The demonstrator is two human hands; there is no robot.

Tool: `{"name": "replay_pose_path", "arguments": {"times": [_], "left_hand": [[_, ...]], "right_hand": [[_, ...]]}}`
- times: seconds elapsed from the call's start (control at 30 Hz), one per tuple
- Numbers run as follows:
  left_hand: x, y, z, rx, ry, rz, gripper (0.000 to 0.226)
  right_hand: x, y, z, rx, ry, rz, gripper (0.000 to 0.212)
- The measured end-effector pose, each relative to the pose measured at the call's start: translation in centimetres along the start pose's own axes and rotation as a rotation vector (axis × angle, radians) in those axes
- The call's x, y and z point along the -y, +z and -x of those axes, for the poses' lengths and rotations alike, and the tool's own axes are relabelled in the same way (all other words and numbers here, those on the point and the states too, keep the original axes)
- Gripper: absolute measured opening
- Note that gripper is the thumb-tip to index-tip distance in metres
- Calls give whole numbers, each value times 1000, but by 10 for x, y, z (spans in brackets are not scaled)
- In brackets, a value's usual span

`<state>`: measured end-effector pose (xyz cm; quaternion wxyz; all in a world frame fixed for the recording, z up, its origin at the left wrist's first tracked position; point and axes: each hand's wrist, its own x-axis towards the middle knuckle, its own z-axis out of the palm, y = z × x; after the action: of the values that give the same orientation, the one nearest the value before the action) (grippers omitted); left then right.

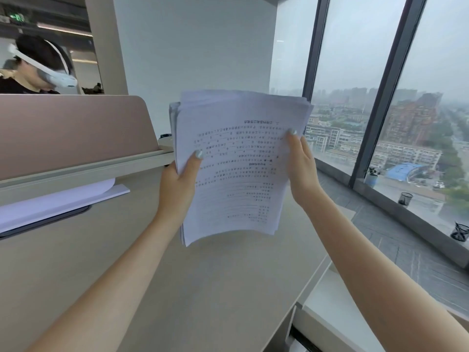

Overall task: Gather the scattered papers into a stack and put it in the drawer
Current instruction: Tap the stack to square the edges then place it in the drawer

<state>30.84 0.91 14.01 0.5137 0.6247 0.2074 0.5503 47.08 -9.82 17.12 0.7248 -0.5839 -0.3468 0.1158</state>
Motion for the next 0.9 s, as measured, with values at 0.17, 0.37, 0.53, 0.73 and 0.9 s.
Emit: {"name": "replay_pose_path", "arguments": {"times": [0.17, 0.37, 0.53, 0.73, 0.9], "left_hand": [[7, -3, 1, 98, -92, -14, 13], [17, -6, -2, 240, -250, 19, 8], [18, -9, -2, 238, -241, 34, 8], [18, -9, -1, 231, -268, 56, 13], [16, -8, 0, 231, -273, 66, 13]], "right_hand": [[-6, -12, 0, -34, 9, -9, 36], [-5, -11, -1, -35, 39, -44, 46], [13, -10, -4, 2, -52, 108, 32], [62, 5, 5, -116, -578, 457, 52], [76, 44, 20, 413, -658, 1008, 56]]}}
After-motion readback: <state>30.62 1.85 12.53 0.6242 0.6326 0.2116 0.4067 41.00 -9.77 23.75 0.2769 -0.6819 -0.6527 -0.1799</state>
